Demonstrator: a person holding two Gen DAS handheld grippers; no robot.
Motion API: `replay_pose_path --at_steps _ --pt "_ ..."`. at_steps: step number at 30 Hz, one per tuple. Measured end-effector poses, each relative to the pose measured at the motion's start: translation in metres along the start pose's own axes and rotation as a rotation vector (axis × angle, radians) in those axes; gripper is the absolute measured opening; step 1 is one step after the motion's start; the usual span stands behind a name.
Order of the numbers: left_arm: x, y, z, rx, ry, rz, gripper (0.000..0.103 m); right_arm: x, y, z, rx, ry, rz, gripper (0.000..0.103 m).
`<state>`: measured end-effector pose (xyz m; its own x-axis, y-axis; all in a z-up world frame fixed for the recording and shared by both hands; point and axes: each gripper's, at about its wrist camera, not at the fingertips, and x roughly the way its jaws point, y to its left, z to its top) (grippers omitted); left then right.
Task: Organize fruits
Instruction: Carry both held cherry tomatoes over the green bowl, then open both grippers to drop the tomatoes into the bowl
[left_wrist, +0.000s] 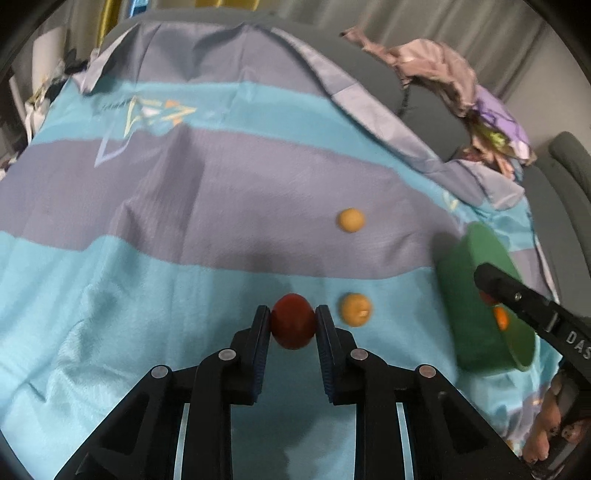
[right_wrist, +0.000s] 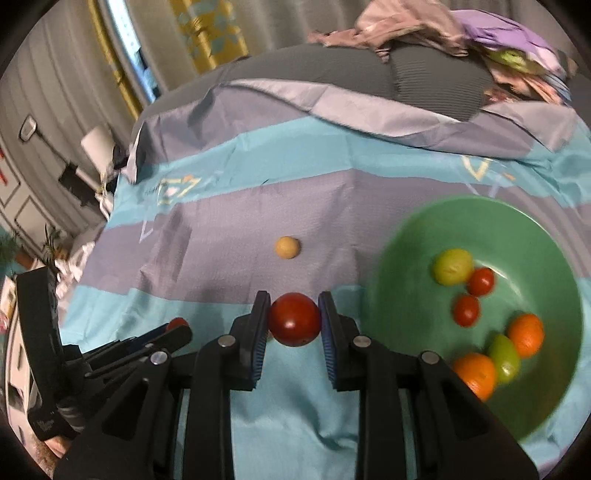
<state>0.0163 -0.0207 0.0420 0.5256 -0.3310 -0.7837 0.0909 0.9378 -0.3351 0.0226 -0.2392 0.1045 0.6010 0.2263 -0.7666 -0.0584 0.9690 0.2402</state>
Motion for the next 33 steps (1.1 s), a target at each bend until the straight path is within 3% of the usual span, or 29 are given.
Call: replay_pose_path --at_steps 7,14,25,33 --pt "-0.026 -0.040 0.003 0.082 -0.063 -0.067 0.025 -0.034 -0.042 0.003 0.097 -0.085 -0.038 0.027" --pt "-0.029 -0.096 0.002 0.155 -0.084 -0.143 0.025 -0.051 -0.076 0.003 0.172 -0.114 -0.043 0.027" --pt "-0.004 -0.174 -0.006 0.254 -0.032 -0.258 0.025 -0.066 -0.118 -0.001 0.248 -0.133 -0.086 0.028" --pt "0.015 -0.202 -0.017 0.311 0.021 -0.285 0.025 -0.068 -0.136 -0.004 0.291 -0.125 -0.117 0.029"
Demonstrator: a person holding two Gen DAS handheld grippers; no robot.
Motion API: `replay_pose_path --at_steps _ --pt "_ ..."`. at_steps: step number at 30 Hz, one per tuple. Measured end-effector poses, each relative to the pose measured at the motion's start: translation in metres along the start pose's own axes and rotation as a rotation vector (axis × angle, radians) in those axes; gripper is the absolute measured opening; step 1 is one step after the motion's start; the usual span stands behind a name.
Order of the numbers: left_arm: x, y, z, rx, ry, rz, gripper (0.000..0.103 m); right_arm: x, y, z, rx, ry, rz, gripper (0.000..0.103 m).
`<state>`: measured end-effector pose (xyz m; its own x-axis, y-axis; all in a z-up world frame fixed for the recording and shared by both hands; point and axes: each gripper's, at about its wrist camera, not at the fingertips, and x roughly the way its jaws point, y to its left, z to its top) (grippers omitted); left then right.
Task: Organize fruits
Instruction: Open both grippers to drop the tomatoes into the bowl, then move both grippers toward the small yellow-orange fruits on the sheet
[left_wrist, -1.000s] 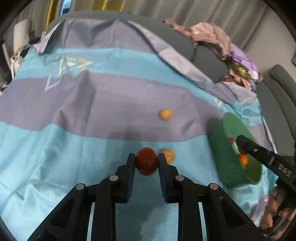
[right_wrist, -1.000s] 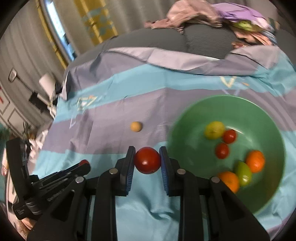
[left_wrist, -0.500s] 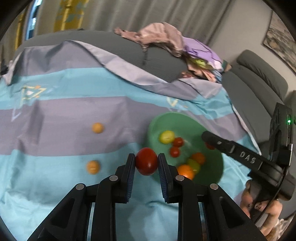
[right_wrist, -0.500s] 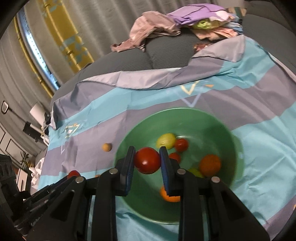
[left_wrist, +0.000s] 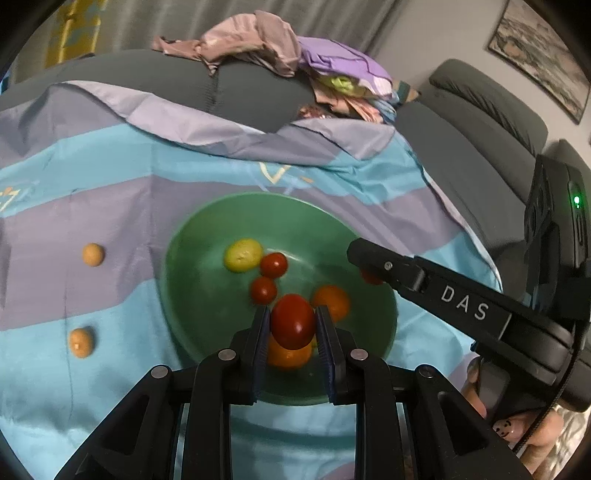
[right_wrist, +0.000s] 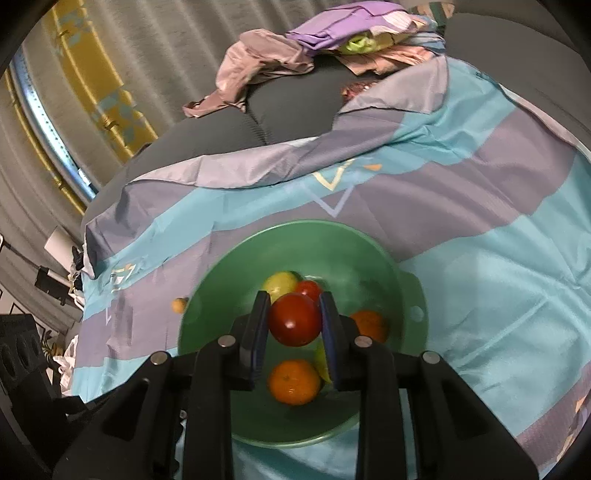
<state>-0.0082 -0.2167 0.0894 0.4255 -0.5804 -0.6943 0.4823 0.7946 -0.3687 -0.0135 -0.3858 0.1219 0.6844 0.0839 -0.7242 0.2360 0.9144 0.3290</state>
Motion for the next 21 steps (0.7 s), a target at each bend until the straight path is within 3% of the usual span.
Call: replay_pose_path --at_steps 4,6,7,11,17,21 --pt "-0.001 -0.005 -0.001 0.011 -0.015 -0.003 0.025 -0.001 -0.003 0.000 0.008 -0.004 -0.005 0.032" --pt "-0.002 -0.005 -0.001 0.010 -0.009 0.004 0.025 -0.002 -0.003 0.000 0.013 -0.003 -0.017 0.055" --pt "-0.001 -0.004 -0.001 0.009 -0.007 0.011 0.025 -0.003 -0.002 0.000 0.012 -0.005 -0.027 0.060" --pt "-0.012 0.011 -0.003 -0.008 -0.010 0.059 0.042 -0.006 0.003 0.000 -0.002 -0.022 -0.027 0.060" --pt "-0.043 0.068 -0.007 -0.128 -0.021 0.125 0.045 -0.005 0.011 0.000 -0.011 -0.019 -0.020 0.060" --pt "-0.058 0.113 -0.016 -0.223 -0.003 0.162 0.046 -0.003 0.040 -0.001 -0.059 0.000 0.045 0.060"
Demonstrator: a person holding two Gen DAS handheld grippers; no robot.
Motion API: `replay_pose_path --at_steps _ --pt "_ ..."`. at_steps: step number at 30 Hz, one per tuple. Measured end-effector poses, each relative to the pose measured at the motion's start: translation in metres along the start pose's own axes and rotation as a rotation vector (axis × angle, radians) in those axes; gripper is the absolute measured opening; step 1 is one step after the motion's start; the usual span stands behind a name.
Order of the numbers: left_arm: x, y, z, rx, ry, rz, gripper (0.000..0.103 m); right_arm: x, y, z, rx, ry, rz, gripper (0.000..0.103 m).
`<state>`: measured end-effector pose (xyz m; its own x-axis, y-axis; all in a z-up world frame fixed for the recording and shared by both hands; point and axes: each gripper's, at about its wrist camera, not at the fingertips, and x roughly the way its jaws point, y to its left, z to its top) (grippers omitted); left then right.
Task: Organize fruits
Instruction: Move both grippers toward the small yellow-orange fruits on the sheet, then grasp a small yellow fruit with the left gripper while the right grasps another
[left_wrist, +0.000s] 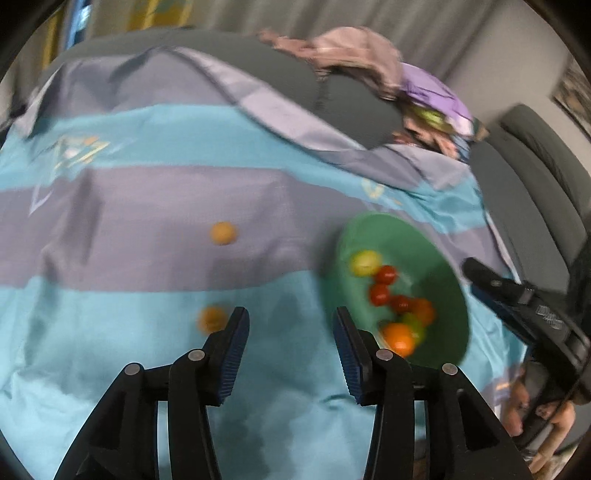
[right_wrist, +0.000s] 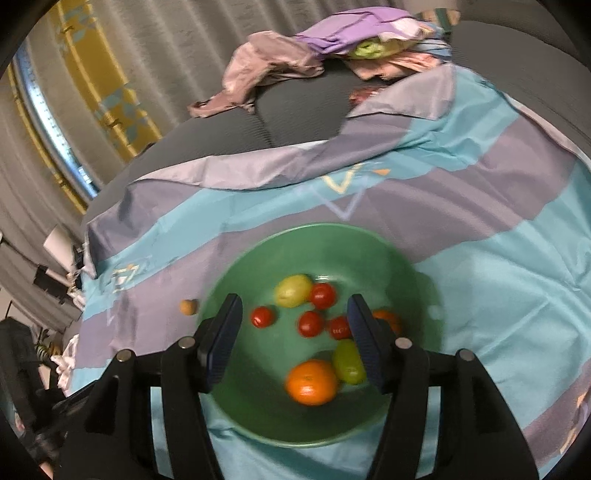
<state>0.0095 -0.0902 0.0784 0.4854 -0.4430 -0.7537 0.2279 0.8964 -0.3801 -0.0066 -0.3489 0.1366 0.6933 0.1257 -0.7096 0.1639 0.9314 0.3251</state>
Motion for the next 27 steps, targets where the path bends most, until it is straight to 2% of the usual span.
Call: replay_pose_path --at_steps 3,6,8,12,14,21,24,27 --pt "0.001 0.029 -0.005 -0.041 0.000 0.010 0.045 0.013 0.035 0.002 -0.067 0.051 0.074 0.060" --pt "0.016 0.050 -0.009 -0.085 0.036 0.002 0.045 0.040 0.070 0.005 -0.133 0.130 0.118 0.058" --pt "0.024 0.056 -0.008 -0.105 0.057 -0.013 0.045 0.066 0.095 0.006 -0.187 0.183 0.110 0.057" --pt "0.036 0.061 -0.009 -0.132 0.079 -0.031 0.045 0.133 0.133 0.006 -0.242 0.340 0.088 0.041" --pt "0.041 0.064 -0.009 -0.142 0.091 -0.043 0.046 0.155 0.142 0.002 -0.259 0.385 0.062 0.038" --pt "0.051 0.069 -0.009 -0.150 0.121 -0.039 0.045 0.203 0.163 -0.004 -0.333 0.433 -0.020 0.037" --pt "0.057 0.069 -0.010 -0.141 0.124 -0.019 0.039 0.212 0.165 -0.006 -0.362 0.437 -0.058 0.037" --pt "0.058 0.069 -0.010 -0.150 0.111 -0.043 0.033 0.220 0.164 -0.004 -0.365 0.451 -0.064 0.037"
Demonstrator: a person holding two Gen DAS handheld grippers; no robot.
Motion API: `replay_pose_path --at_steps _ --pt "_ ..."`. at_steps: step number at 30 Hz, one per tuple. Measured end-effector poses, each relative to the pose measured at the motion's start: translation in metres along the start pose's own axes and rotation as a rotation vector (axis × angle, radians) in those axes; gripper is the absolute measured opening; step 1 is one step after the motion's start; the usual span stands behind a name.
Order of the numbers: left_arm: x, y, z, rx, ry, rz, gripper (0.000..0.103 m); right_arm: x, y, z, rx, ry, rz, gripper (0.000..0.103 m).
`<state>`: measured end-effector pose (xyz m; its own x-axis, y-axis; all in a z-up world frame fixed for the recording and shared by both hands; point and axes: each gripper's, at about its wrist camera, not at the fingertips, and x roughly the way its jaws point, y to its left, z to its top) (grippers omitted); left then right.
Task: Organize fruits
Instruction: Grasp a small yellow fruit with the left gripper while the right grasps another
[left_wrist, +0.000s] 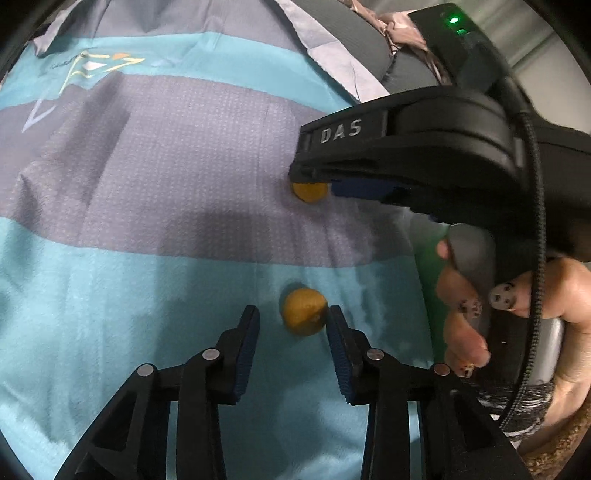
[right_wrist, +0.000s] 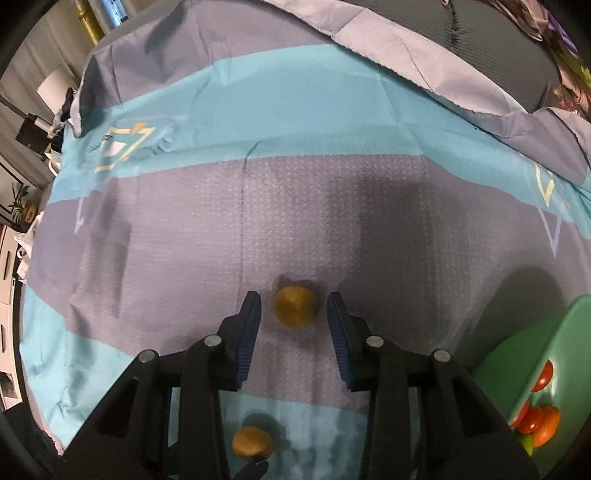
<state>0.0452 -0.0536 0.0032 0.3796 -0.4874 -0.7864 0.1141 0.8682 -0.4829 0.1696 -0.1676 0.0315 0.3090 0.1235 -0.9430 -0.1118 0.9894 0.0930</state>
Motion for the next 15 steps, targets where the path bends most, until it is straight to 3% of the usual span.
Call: replay_pose_path --at_steps 3,6,11,15 --pt "0.003 -0.002 0.000 -0.003 0.003 -0.035 0.025 0.006 -0.002 0.003 0.007 0.003 -0.003 0.034" --pt "0.001 -0.002 -0.002 0.007 -0.006 -0.023 0.025 0.011 -0.003 0.002 0.010 0.010 0.015 0.027" --pt "0.001 -0.010 -0.001 0.010 -0.017 0.002 0.024 0.010 -0.002 0.000 0.002 -0.008 0.021 0.027" --pt "-0.005 -0.013 -0.002 0.011 -0.036 0.015 0.024 0.000 -0.010 -0.006 0.043 -0.023 0.095 0.027"
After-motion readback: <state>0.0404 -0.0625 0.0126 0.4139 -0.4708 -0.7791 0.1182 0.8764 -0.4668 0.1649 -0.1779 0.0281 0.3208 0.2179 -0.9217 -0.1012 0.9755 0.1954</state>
